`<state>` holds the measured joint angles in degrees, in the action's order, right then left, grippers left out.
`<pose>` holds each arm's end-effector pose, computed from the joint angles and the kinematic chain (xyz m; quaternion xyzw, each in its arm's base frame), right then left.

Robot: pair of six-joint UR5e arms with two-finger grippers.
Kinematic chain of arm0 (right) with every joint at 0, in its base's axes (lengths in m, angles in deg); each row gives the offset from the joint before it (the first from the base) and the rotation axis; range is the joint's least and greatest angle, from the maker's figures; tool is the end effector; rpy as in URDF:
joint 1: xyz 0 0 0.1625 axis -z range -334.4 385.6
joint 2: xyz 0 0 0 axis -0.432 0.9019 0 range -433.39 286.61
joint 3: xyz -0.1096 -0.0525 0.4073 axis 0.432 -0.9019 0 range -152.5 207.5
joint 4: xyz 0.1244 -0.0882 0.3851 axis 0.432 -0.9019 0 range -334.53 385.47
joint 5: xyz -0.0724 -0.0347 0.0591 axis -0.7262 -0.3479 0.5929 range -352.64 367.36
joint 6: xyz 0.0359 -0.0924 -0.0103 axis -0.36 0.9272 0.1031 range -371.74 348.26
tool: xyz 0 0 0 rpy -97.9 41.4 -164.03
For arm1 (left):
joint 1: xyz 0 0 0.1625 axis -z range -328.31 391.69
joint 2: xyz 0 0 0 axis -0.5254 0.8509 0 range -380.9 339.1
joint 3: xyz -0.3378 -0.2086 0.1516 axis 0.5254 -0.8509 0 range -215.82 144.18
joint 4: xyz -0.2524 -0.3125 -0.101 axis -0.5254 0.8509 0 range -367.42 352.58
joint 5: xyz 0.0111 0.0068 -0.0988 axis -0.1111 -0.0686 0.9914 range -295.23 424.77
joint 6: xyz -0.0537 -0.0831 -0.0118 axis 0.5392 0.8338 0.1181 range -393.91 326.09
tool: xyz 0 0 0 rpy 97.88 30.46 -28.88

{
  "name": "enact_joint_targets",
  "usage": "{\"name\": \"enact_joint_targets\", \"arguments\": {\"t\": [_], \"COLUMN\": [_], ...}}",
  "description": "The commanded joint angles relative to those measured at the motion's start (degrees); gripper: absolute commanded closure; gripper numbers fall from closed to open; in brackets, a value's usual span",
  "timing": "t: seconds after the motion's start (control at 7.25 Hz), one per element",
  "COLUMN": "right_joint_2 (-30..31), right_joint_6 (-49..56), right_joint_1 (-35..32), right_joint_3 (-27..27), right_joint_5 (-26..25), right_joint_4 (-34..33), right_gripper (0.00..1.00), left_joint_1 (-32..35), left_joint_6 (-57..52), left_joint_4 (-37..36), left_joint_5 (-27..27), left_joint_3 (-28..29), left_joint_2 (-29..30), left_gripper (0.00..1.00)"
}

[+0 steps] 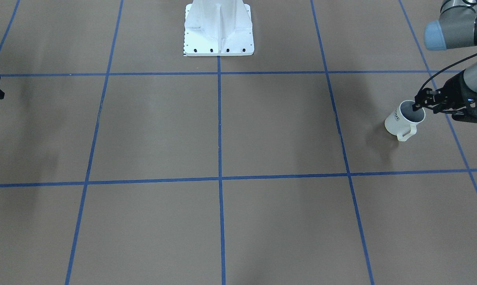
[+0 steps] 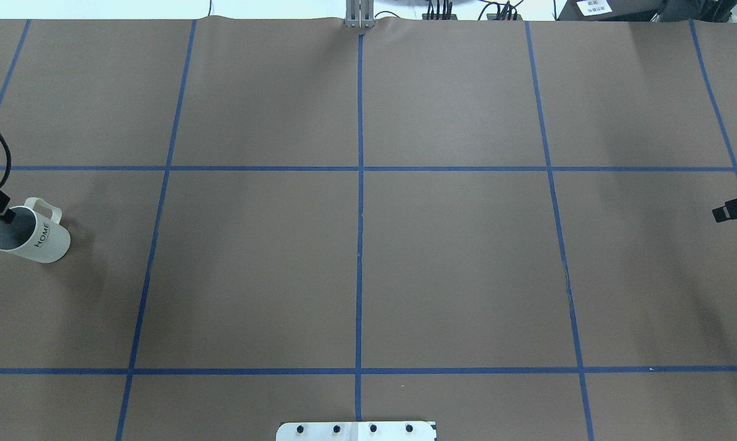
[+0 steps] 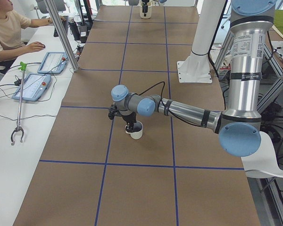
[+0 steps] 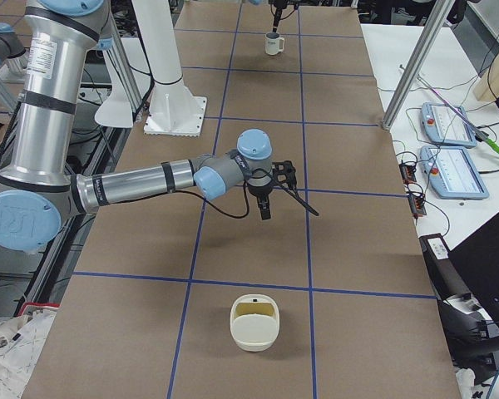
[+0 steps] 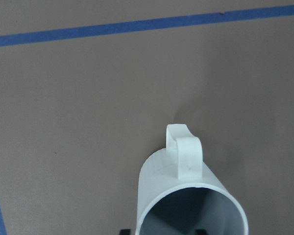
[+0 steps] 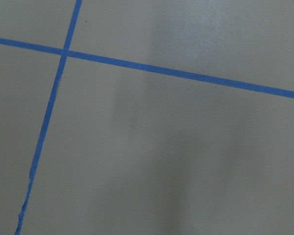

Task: Left arm hands cup to right arm to dump lemon

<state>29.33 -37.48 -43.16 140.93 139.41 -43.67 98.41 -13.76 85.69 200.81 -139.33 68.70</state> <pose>-0.0885 -0.4113 0.5151 0.0952 -0.4179 -0.0622 0.9014 0.1387 -0.4781 0.5371 -0.0226 0.4077 0.0800 0.9093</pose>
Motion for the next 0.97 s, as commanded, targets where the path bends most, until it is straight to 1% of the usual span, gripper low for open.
{"name": "enact_joint_targets", "arguments": {"t": [0.0, 0.14, 0.28, 0.41, 0.55, 0.69, 0.83], "right_joint_2": [-0.15, 0.11, 0.12, 0.99, 1.17, 0.91, 0.73], "right_joint_6": [0.69, 4.52, 6.13, 6.75, 9.11, 10.35, 11.49], "right_joint_1": [-3.29, -3.75, -4.53, -5.85, -6.56, -7.09, -7.61], "right_joint_3": [-0.05, -0.05, 0.04, -0.05, -0.92, -3.54, -5.13], "right_joint_5": [0.84, 0.84, 0.84, 0.84, 0.84, 0.84, 0.84], "right_joint_4": [-2.46, -4.40, -6.77, -7.57, -7.67, -7.76, -7.76], "right_gripper": [0.00, 0.00, 0.00, 0.00, 0.00, 0.00, 0.00], "left_joint_1": [5.50, 8.40, 11.39, 15.77, 17.81, 17.83, 17.92], "left_joint_6": [-0.21, -4.73, -10.26, -16.49, -20.56, -20.60, -20.60], "left_joint_4": [-0.20, -0.64, -0.64, -0.64, -0.64, -0.82, -3.60], "left_joint_5": [0.01, 0.01, -0.16, -0.07, 0.01, -0.07, -0.07], "left_joint_3": [-5.02, -5.04, -3.38, 0.03, 2.15, 2.35, 1.65], "left_joint_2": [-2.92, -3.56, -4.34, -4.44, -4.27, -4.09, -3.65], "left_gripper": [0.00, 0.00, 0.00, 0.00, 0.00, 0.00, 0.00]}}
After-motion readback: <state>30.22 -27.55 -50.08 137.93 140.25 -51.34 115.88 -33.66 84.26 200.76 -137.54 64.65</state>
